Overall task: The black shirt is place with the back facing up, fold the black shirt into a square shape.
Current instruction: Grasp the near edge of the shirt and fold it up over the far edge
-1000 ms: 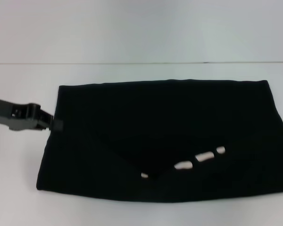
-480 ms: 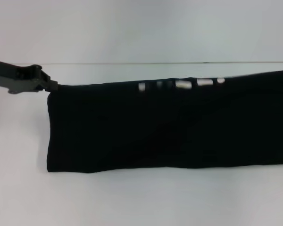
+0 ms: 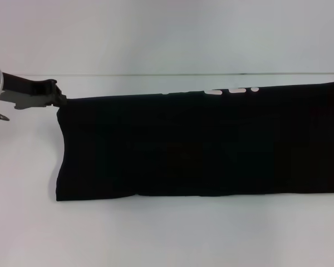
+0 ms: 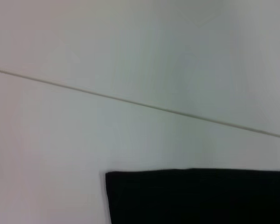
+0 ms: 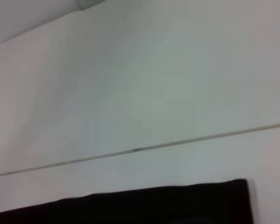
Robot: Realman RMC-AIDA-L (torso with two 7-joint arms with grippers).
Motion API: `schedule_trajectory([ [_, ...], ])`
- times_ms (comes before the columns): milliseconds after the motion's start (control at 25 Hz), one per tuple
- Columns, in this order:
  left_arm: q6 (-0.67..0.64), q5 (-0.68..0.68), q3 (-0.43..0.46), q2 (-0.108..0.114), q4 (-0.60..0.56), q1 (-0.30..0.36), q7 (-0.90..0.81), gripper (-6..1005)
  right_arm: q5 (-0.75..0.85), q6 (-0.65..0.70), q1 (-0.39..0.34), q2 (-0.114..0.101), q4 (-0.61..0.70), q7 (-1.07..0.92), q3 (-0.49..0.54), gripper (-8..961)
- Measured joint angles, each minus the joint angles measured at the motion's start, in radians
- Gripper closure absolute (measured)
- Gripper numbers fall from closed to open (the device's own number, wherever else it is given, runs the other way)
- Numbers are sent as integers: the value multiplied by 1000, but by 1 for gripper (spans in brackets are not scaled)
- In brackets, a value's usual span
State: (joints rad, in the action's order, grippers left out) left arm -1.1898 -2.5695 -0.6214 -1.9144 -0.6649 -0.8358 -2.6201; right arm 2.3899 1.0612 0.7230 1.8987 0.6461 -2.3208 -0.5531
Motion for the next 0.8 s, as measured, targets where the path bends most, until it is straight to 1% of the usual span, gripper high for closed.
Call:
schedule_trajectory([
  [160,38,5,-2,0,3,-2,-7,970,0,-102,23,12,-25,-12,-40,877],
  [360,75,8,2,3,-4,-12,-26,971,0,-154,42,13,-22,-40,-51,877],
  [480,115,5,-4,1,-2,-18,-36,973,0,-197,62,16,-44,-37,-65,876],
  [680,172,2,-19,-5,32,-17,-37,974,1,-314,77,24,-124,-40,-157,876],
  [800,200,0,-22,-9,47,-11,-35,973,1,-367,78,32,-152,-41,-191,876],
])
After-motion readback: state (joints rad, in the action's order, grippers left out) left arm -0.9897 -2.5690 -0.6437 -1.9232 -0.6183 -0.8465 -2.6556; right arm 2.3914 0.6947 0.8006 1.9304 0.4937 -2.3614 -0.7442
